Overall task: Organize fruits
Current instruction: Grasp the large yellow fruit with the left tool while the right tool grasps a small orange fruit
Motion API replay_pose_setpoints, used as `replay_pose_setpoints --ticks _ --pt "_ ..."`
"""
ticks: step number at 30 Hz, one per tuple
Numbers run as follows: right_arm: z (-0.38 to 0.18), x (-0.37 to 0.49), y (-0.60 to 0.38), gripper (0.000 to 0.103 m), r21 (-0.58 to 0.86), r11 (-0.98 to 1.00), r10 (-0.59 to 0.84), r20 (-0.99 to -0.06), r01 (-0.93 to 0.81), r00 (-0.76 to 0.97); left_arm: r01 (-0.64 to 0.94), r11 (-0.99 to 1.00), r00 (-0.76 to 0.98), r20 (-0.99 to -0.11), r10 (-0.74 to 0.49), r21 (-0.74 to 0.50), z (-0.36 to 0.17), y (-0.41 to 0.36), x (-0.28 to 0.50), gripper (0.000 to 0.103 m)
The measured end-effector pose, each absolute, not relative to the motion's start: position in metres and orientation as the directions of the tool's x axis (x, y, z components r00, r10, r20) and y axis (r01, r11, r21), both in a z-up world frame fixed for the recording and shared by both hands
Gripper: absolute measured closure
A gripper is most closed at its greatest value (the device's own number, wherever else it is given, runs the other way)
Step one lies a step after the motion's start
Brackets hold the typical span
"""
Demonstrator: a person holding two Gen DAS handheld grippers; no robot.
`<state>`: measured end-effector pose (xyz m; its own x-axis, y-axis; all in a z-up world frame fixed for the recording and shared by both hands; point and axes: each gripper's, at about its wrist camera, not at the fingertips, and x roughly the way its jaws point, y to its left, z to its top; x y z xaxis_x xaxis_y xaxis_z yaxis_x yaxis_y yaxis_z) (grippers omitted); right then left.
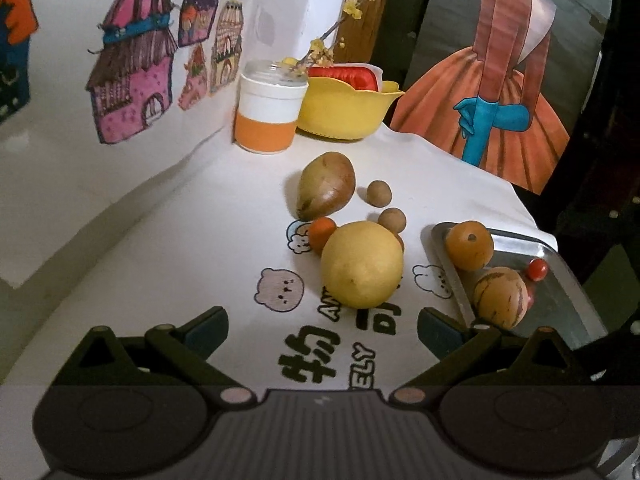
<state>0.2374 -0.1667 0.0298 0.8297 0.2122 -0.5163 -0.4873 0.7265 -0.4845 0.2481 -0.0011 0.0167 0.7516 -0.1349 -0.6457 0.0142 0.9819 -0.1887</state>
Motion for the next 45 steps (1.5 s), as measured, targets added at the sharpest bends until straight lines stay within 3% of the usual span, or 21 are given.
replay_pose_setpoints --ticks 11,15,25,34,45 --pt "0.023 0.251 -0.165 0.001 -0.484 0.703 0.260 -0.507 -0.521 0.822 0.021 0.977 0.755 -0.637 -0.156 -0.214 0.015 -0.010 0.269 0.001" --pt "0.023 0.260 -0.163 0.007 -0.475 0.698 0.281 -0.507 -0.536 0.815 0.035 0.975 0.771 -0.615 -0.166 -0.220 0.017 -0.014 0.275 0.001" --pt "0.017 0.269 -0.155 0.026 -0.477 0.674 0.298 -0.522 -0.564 0.799 0.055 0.971 0.772 -0.607 -0.191 -0.235 0.015 -0.019 0.284 0.026" --pt "0.015 0.272 -0.153 0.034 -0.472 0.678 0.296 -0.526 -0.563 0.797 0.064 0.967 0.752 -0.626 -0.209 -0.246 0.011 -0.015 0.291 0.045" --pt "0.013 0.277 -0.144 0.045 -0.461 0.663 0.316 -0.542 -0.590 0.779 0.036 0.970 0.756 -0.629 -0.183 -0.240 0.012 -0.003 0.277 0.046"
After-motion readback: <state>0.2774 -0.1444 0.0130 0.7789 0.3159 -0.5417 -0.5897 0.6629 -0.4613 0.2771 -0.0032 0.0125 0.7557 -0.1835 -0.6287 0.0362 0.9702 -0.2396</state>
